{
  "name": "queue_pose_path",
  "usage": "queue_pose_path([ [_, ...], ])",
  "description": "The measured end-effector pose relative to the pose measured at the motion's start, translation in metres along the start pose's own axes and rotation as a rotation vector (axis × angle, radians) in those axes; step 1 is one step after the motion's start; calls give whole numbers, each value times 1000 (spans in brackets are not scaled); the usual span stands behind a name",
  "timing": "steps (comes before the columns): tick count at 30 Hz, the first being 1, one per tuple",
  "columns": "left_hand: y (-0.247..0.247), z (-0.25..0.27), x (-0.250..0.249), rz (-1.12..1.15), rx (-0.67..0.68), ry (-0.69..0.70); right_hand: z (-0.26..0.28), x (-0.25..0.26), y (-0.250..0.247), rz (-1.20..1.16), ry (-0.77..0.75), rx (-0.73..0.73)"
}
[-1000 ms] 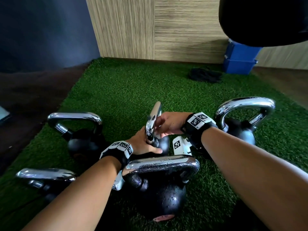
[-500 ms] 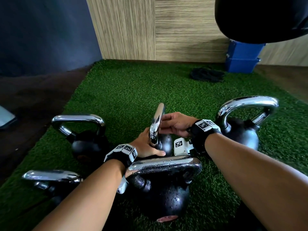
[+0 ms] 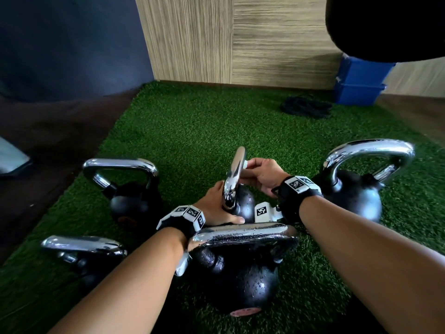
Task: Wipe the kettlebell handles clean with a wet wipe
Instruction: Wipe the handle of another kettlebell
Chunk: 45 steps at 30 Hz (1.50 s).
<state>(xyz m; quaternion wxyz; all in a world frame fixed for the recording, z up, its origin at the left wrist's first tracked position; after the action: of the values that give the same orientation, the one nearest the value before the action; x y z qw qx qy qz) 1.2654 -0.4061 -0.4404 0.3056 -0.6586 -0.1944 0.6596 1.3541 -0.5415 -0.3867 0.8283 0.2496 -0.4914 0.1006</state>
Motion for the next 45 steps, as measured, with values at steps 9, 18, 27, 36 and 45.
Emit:
queue_pose_path([
  [9,0,1,5,-81,-51,-22,-15,10,-9,191,-201,-192],
  [18,-1,-5,-3,-114,59,0,-18,13,-2,451,-254,-440],
  [27,-5,-8,-13,-262,88,123,-31,14,-3,628,1,-449],
  [36,-63,18,-34,-92,300,9,-12,31,8,898,-46,-291],
  [45,-84,16,-104,-627,91,-18,21,63,22,1536,-359,-265],
])
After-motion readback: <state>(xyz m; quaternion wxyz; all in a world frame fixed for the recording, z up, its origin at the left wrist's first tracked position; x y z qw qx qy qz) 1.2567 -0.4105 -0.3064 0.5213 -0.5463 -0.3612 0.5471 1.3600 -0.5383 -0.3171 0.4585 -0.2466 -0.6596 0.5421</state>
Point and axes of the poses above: each hand's wrist, its own z-axis away from the middle knuckle, its own y-axis out of the palm, x = y × z, the point moved 3 cm from there along -z, towards the middle knuckle, and after that the axes turned 10 degrees about y, right-handed, at the moved point
